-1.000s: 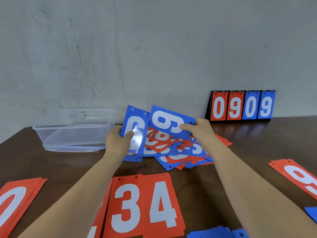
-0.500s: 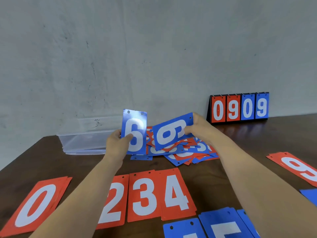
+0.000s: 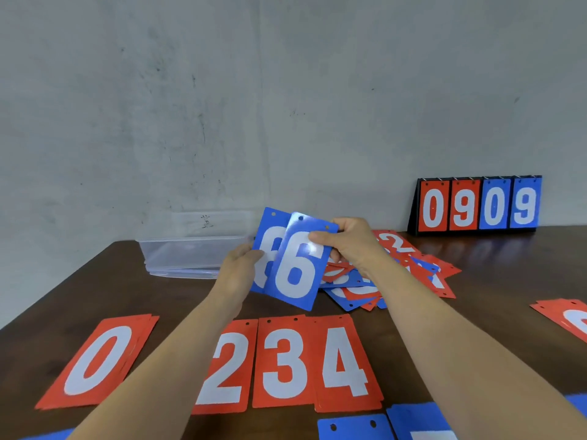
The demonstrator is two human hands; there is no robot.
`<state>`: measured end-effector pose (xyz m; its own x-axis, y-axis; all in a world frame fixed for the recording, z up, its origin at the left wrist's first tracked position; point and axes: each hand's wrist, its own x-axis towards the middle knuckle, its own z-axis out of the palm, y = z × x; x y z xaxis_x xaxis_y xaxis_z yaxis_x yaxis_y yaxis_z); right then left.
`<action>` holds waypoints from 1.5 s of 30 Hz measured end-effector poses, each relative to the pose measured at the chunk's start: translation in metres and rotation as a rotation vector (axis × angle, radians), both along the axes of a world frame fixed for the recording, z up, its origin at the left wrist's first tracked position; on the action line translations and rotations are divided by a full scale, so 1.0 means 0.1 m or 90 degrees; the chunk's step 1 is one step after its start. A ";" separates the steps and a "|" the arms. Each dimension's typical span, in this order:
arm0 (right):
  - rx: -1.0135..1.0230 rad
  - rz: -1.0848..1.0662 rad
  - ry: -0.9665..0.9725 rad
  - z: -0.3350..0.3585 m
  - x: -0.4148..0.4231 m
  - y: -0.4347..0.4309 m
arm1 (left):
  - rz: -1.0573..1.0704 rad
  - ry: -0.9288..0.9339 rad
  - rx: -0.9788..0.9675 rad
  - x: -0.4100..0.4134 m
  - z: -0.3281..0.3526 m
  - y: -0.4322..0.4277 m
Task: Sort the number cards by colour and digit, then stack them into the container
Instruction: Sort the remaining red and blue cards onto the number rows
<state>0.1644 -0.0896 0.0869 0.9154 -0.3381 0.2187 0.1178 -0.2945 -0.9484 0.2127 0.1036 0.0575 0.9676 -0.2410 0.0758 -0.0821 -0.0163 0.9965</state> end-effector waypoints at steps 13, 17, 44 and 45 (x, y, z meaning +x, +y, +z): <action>-0.037 -0.110 0.006 -0.29 0.21 -0.01 | -0.001 -0.071 0.108 -0.03 -0.21 -0.12; -0.189 -0.272 0.080 -0.50 0.13 -0.58 | 0.088 -0.036 0.069 0.09 -0.23 -0.09; -0.705 -0.333 0.310 -0.85 0.68 -1.23 | 0.061 -0.031 0.129 0.41 -0.51 -0.60; -0.721 -0.340 0.298 -0.86 0.66 -1.23 | 0.060 -0.033 0.129 0.41 -0.50 -0.61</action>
<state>0.2300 -0.2124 0.0013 0.7943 -0.5176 0.3181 -0.5244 -0.8485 -0.0711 0.2539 0.0430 0.0073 0.9826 -0.1648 0.0854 -0.1219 -0.2263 0.9664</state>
